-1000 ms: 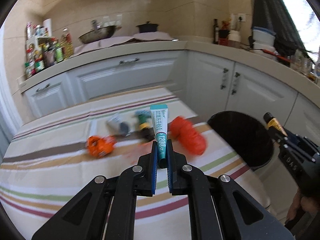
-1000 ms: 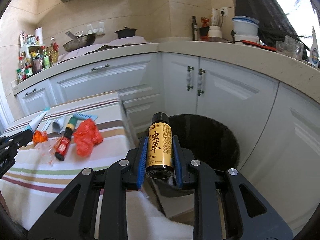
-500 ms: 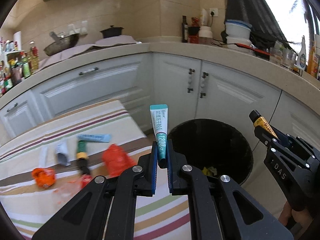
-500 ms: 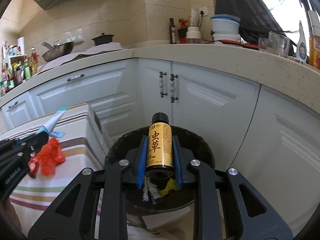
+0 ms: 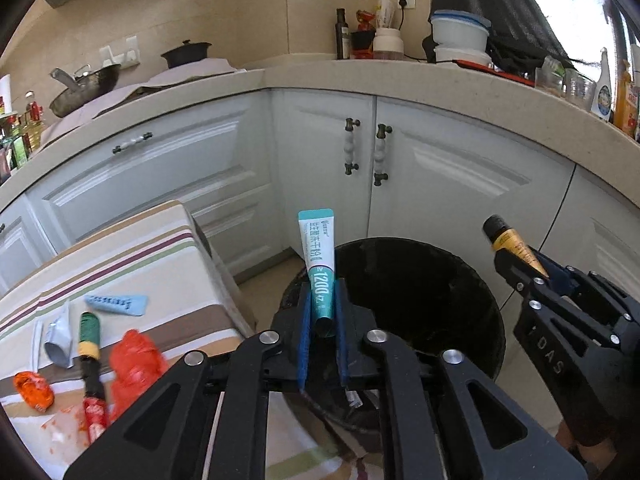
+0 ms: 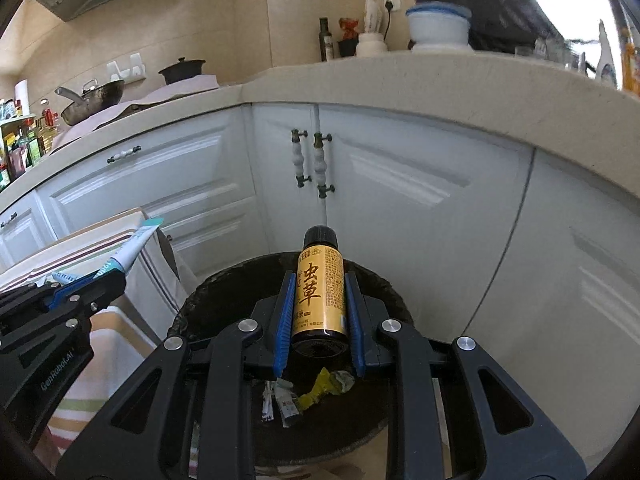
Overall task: Collect trash
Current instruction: 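Open both tools over the black bin to drop the bottle and tube, then grasp the red plastic bag with the right tool while the left tool grasps the clear dotted bag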
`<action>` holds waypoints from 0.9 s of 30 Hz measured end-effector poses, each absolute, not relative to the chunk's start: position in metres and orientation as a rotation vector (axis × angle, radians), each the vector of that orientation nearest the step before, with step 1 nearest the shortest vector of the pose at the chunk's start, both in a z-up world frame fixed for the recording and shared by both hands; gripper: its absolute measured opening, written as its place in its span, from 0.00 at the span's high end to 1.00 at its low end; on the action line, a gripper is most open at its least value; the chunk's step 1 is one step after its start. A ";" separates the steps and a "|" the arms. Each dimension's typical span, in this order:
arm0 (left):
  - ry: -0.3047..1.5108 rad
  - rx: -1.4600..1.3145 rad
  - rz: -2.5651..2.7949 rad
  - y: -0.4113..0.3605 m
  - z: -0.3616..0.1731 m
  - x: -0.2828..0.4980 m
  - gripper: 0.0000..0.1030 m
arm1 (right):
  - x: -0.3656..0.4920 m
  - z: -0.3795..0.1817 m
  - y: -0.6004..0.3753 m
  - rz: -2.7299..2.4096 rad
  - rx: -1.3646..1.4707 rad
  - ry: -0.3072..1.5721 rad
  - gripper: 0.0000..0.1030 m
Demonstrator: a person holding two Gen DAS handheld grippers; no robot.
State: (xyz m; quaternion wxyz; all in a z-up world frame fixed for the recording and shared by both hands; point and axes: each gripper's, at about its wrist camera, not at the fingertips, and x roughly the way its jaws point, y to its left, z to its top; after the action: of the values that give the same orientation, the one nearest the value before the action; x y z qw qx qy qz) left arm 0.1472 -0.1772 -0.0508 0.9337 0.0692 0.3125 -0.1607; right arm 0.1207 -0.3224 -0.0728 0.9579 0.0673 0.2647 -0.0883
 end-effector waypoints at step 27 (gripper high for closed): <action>0.651 0.083 -0.175 -0.088 -0.032 0.099 0.43 | 0.085 -0.065 -0.263 -0.093 0.135 0.565 0.58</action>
State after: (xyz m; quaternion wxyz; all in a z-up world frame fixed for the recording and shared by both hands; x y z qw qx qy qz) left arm 0.0993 -0.0883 -0.0318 0.9429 0.0409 0.3192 -0.0860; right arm 0.0845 -0.2631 -0.0655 0.9570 0.0666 0.2785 -0.0459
